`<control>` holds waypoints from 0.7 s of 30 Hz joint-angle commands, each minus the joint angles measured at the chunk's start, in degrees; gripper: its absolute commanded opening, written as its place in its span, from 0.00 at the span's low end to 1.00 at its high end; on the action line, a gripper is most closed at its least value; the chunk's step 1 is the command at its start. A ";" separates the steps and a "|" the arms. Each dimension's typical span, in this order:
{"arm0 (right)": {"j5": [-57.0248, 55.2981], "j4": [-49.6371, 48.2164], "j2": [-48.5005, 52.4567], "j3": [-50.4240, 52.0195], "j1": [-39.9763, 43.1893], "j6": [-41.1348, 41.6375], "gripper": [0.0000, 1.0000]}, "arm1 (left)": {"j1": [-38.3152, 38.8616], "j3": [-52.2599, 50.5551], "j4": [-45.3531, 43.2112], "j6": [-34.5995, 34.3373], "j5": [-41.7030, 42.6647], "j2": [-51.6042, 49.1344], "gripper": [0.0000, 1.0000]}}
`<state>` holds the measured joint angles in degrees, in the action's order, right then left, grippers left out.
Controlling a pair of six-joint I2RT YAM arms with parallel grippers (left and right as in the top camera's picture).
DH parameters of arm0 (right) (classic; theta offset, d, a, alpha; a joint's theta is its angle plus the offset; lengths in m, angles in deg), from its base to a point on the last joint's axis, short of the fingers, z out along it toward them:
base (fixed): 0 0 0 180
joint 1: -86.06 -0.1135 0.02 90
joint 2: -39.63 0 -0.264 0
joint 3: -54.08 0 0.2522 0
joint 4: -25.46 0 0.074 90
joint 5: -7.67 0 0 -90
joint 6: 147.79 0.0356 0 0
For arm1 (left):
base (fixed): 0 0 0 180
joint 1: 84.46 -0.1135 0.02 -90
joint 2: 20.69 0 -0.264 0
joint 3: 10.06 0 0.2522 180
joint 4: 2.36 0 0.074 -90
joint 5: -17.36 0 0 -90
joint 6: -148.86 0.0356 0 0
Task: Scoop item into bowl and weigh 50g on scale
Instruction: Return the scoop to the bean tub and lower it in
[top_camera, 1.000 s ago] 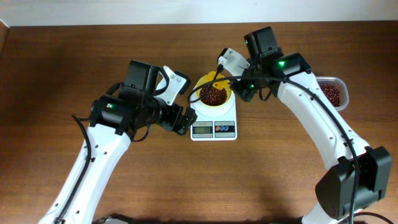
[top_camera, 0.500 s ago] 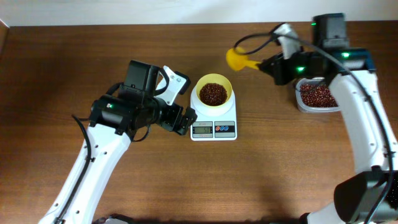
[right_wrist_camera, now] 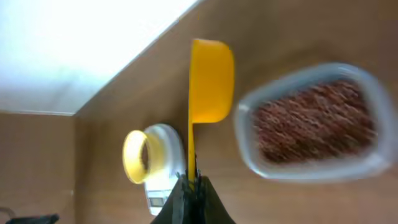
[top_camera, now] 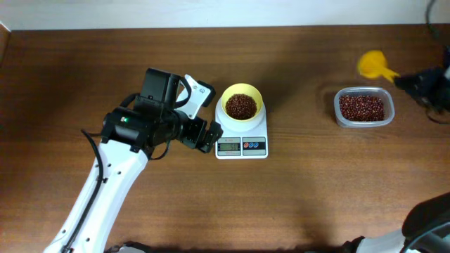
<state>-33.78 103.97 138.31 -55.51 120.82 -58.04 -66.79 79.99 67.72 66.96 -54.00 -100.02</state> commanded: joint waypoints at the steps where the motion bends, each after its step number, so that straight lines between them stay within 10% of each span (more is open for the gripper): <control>1: -7.89 7.06 -1.22 -0.61 2.54 -2.99 0.04 | 0.07 -0.31 -0.11 1.18 0.44 -0.44 0.99; 21: -24.11 5.01 4.13 3.19 -5.55 4.44 0.04 | 0.07 -0.31 -0.11 1.18 0.44 -0.44 0.99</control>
<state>-57.29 110.15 142.46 -54.29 115.43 -53.65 -66.79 79.97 67.67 66.98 -54.00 -100.04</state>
